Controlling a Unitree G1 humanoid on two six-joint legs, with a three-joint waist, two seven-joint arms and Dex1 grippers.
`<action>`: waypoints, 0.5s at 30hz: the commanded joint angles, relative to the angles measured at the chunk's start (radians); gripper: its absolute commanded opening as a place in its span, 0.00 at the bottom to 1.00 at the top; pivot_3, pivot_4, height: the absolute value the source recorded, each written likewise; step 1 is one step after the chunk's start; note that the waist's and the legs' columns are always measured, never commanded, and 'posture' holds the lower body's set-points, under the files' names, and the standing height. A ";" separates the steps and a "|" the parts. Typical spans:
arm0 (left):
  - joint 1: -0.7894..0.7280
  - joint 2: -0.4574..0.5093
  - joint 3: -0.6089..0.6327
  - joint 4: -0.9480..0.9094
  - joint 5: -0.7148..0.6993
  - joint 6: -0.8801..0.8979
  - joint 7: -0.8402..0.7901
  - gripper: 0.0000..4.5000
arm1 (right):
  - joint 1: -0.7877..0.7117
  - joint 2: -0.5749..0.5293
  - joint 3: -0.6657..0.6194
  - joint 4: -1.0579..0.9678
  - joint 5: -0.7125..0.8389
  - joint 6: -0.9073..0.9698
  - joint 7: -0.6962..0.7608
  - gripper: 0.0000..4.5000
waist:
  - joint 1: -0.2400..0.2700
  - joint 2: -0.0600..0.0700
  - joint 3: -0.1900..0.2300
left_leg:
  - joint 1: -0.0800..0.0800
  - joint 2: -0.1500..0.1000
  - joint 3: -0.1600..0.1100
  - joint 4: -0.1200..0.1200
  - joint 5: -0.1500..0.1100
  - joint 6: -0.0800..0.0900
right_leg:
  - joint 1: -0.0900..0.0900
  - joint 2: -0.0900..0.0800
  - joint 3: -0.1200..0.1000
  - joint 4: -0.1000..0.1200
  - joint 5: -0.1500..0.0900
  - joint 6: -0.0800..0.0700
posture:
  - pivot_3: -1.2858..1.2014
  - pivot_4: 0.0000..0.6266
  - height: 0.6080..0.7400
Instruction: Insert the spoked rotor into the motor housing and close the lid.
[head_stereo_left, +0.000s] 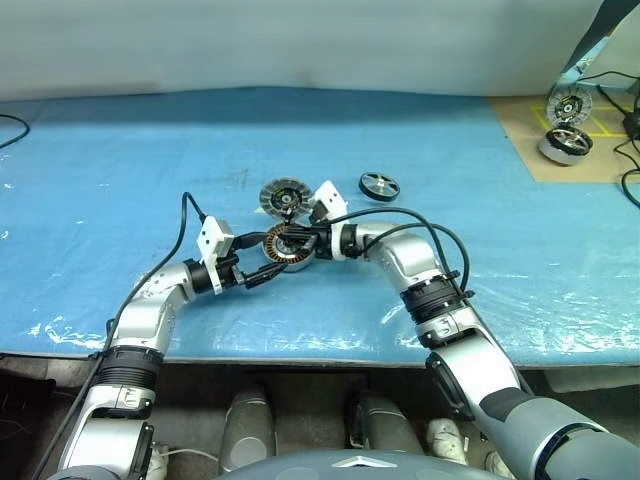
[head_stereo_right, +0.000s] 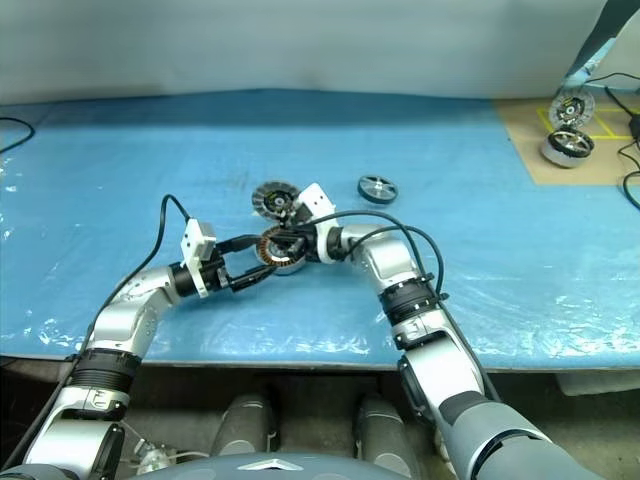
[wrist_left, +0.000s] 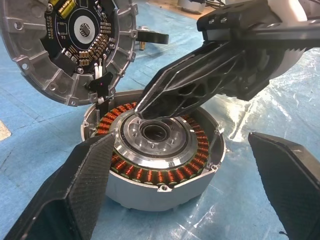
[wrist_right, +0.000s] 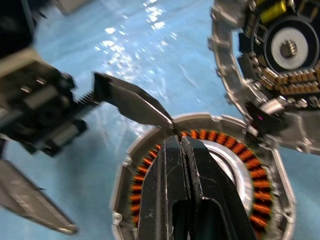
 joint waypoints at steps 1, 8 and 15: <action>-0.003 0.008 0.006 -0.016 -0.006 -0.009 -0.006 1.00 | -0.022 0.014 -0.009 0.008 0.007 -0.023 -0.011 0.01 | 0.000 0.000 0.000 | 0.000 0.000 0.000 0.000 0.000 0.000 | 0.000 0.000 0.000 0.000 0.000 0.000 | 0.52 0.24 1.00; 0.004 0.007 0.005 -0.023 -0.006 -0.009 -0.003 1.00 | 0.012 -0.010 0.083 0.027 -0.072 -0.075 -0.007 0.01 | -0.001 0.000 0.000 | 0.000 0.000 0.000 0.000 0.000 0.000 | 0.000 0.000 0.000 0.000 0.000 0.000 | 0.52 0.24 1.00; 0.000 0.007 0.002 -0.025 -0.005 -0.013 -0.004 1.00 | 0.017 -0.054 0.089 -0.005 -0.102 -0.132 -0.015 0.01 | 0.000 0.000 0.000 | 0.002 0.000 0.000 0.000 0.000 0.000 | 0.002 0.000 0.001 0.000 0.000 0.000 | 0.52 0.24 1.00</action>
